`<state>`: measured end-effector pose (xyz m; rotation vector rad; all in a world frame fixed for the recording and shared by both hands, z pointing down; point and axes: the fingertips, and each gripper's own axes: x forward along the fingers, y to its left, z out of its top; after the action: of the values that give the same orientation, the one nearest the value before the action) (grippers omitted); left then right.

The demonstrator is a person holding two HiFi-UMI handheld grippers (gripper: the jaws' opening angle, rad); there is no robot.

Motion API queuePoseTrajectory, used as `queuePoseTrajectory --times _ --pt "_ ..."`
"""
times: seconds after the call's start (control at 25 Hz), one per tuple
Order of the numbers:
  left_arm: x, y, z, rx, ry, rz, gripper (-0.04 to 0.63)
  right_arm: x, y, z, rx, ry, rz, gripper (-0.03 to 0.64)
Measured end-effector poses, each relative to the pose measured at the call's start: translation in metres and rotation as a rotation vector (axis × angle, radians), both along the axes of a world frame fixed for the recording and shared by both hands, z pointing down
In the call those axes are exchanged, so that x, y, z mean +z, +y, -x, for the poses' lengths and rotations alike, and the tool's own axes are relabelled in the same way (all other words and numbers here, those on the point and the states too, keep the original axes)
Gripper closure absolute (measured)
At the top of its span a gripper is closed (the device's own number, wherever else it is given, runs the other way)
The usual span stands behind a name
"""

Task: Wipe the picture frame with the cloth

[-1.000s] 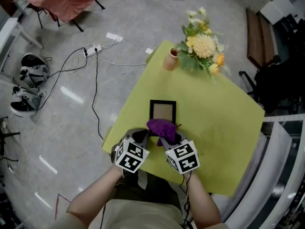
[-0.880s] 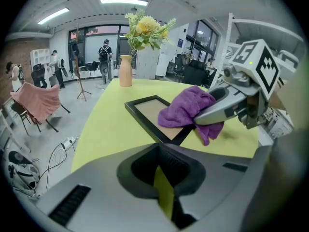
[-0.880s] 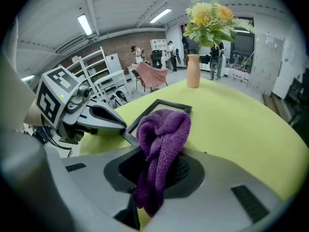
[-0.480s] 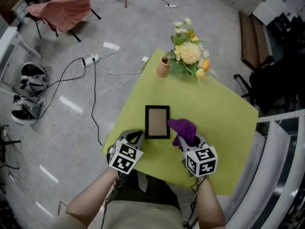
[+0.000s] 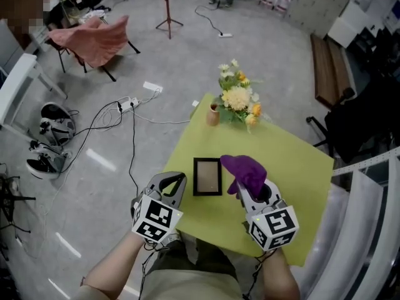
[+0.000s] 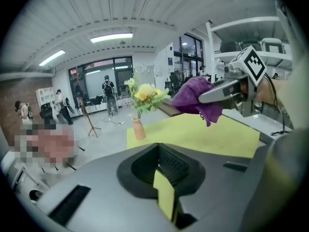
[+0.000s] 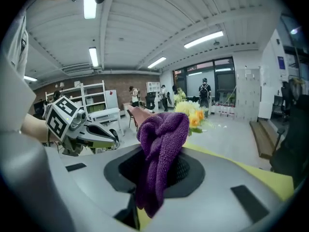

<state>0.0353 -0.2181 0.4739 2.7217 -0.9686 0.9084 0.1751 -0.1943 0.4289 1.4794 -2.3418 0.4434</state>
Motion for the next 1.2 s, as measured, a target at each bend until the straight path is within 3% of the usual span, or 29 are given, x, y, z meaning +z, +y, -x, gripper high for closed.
queuePoseTrajectory --times 0.2,0.4,0.6,0.76,0.96,1.2 --pt "-0.072 0.003 -0.008 0.023 0.067 -0.093 0.588 -0.065 0.004 0.001 -0.012 -0.016 -0.126 0.528" --pt "-0.132 0.017 -0.013 0.03 0.224 -0.111 0.588 -0.115 0.016 0.008 -0.033 -0.004 -0.228 0.528" --pt "-0.193 0.024 -0.002 0.028 0.3 -0.231 0.589 -0.163 0.027 0.014 -0.03 0.0 -0.323 0.528" --pt "-0.223 0.032 0.011 0.013 0.353 -0.277 0.589 -0.194 0.043 0.024 -0.035 -0.023 -0.368 0.528" --pt "-0.241 0.041 0.023 -0.006 0.377 -0.312 0.589 -0.221 0.063 0.036 -0.063 -0.039 -0.436 0.527" --pt "-0.257 0.056 0.037 -0.043 0.386 -0.354 0.589 -0.222 0.079 0.046 -0.093 -0.038 -0.439 0.528"
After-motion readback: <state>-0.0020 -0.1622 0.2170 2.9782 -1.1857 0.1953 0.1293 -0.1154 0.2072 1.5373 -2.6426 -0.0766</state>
